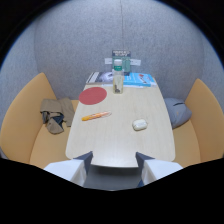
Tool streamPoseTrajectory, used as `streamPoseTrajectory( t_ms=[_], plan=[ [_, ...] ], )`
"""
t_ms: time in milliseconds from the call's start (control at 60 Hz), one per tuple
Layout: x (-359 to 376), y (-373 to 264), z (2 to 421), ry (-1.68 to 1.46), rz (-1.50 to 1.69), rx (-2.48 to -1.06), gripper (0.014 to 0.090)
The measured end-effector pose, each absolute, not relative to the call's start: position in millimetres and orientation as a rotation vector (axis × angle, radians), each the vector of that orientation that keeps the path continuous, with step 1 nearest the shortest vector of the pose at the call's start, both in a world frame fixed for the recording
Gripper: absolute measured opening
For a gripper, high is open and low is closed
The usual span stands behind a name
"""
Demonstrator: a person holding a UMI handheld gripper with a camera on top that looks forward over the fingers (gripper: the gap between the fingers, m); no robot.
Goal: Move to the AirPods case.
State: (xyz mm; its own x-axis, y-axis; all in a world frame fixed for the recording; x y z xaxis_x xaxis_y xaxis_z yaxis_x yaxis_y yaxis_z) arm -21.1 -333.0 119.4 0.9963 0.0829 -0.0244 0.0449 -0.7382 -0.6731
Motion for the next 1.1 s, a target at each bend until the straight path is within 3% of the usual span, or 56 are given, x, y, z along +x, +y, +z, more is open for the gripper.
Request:
streamPoseTrajectory(
  t_ms=[450,1100],
  plan=[
    [47.5,-327.5,93.8,-0.042,-0.042,-2.42,0.0871],
    [60.6,-195.5,36.6,-0.088,-0.056,-2.418,0.0872]
  ],
)
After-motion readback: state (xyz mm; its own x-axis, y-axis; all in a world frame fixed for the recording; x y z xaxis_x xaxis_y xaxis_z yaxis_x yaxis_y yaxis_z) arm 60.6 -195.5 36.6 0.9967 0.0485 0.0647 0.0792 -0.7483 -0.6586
